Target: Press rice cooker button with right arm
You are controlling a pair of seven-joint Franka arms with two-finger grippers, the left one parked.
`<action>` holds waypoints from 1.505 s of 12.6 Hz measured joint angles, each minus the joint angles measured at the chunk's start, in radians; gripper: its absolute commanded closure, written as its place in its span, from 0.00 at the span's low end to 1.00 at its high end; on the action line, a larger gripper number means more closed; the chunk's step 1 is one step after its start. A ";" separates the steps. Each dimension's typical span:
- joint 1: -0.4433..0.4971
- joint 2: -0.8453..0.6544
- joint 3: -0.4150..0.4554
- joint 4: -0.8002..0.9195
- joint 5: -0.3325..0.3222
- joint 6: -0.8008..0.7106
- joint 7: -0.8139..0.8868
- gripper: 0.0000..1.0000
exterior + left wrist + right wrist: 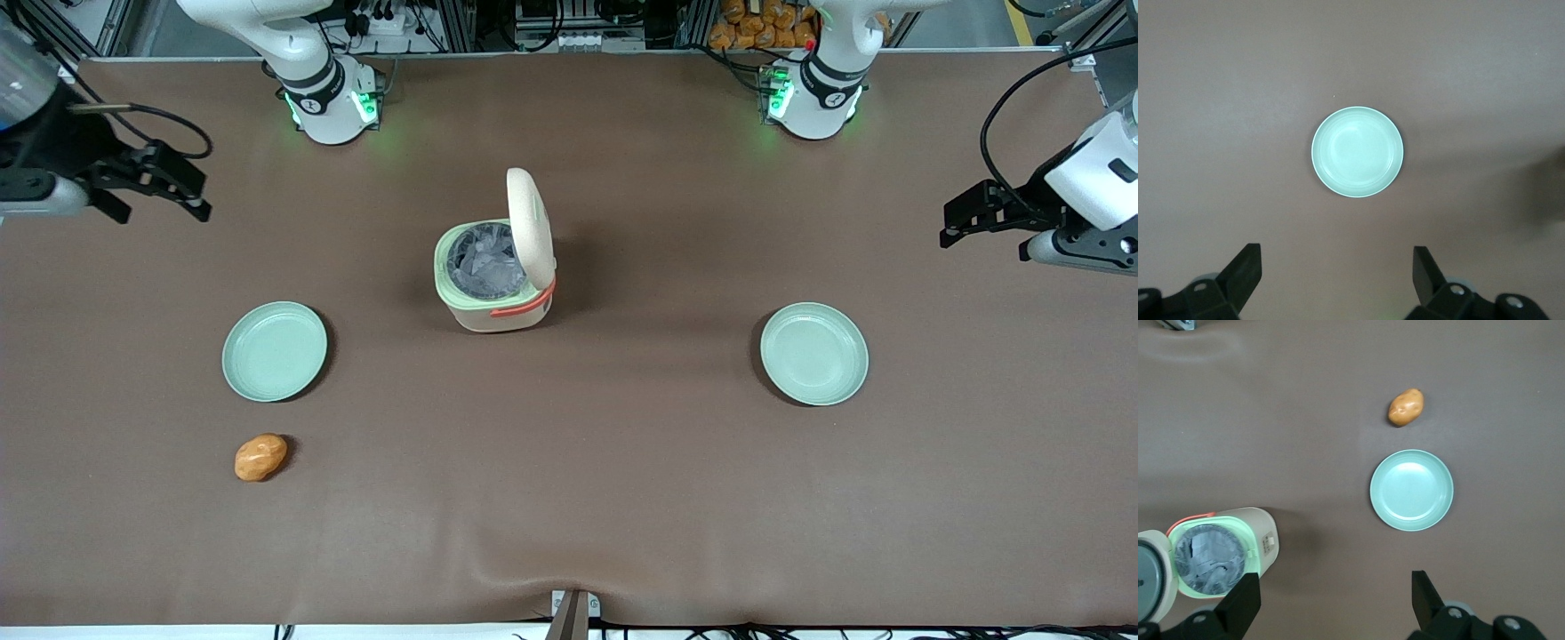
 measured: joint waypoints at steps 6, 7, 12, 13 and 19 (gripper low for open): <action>-0.027 -0.018 -0.059 0.000 0.000 -0.006 -0.102 0.00; -0.027 -0.018 -0.066 -0.001 0.000 -0.013 -0.115 0.00; -0.023 -0.018 -0.071 -0.003 0.000 -0.024 -0.133 0.00; -0.023 -0.017 -0.072 -0.004 0.000 -0.026 -0.136 0.00; -0.022 -0.012 -0.103 -0.029 -0.021 -0.036 -0.225 0.00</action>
